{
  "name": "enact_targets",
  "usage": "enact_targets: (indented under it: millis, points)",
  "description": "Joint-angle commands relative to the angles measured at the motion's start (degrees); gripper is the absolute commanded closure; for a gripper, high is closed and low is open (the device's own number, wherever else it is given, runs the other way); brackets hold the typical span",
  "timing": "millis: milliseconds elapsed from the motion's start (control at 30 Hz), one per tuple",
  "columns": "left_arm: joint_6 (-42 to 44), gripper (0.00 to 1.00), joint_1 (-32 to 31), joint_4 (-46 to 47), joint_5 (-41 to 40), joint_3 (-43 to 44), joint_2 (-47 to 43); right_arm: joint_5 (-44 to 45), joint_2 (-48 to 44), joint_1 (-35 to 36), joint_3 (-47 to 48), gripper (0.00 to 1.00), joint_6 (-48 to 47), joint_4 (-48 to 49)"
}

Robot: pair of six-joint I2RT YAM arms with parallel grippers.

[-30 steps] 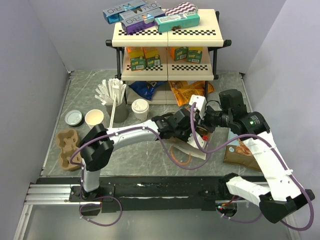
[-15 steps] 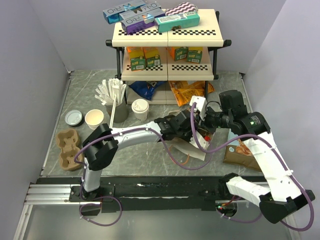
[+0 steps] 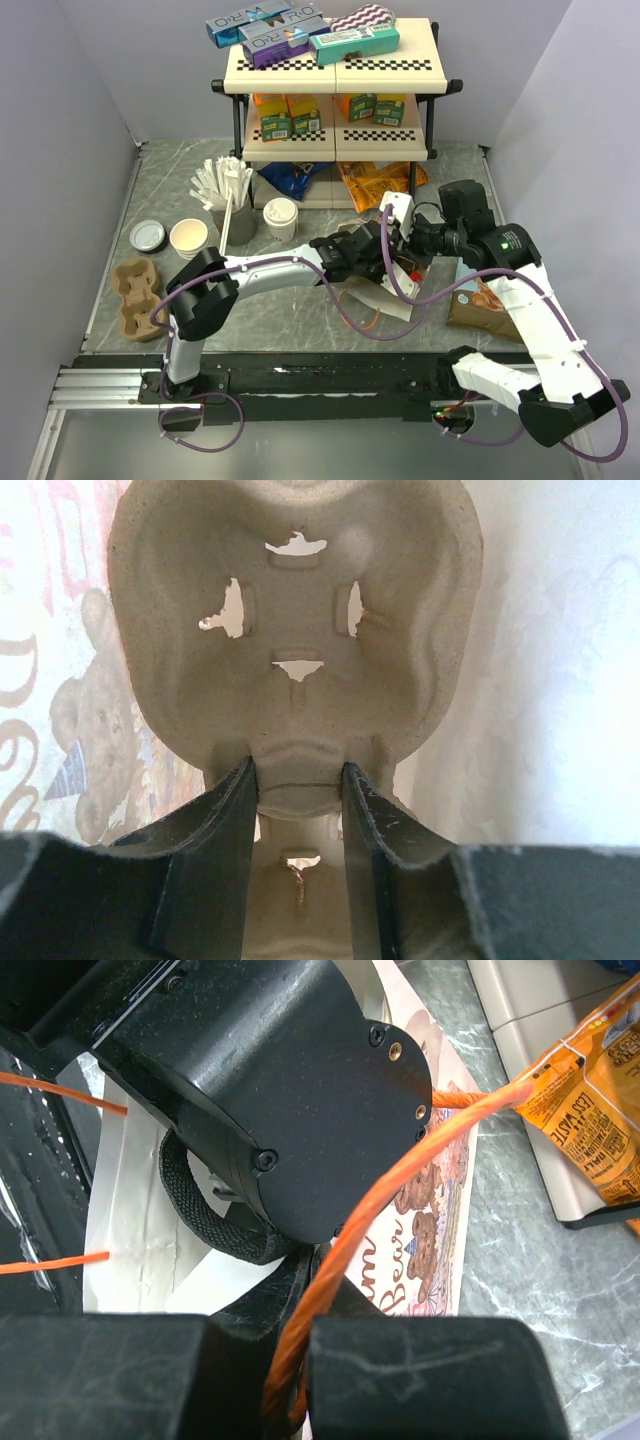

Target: Pack the takeout coffee

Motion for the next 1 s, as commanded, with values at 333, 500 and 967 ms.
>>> enact_targets:
  millis: [333,500,967]
  points:
    - [-4.11,0.34,1.62,-2.74,1.47,0.79,-1.22,-4.76,0.5,0.75,3.62,1.0,-0.22,-1.14]
    - [-5.07,0.3,1.71,-3.0,1.91,0.97,-2.01,-3.88,0.33,0.84,3.44,1.0,-0.66,-0.87]
    - [-15.53,0.28,3.11,-3.71,8.24,1.5,-6.84,-3.97,-0.9,0.84,1.34,1.0,-0.05,0.27]
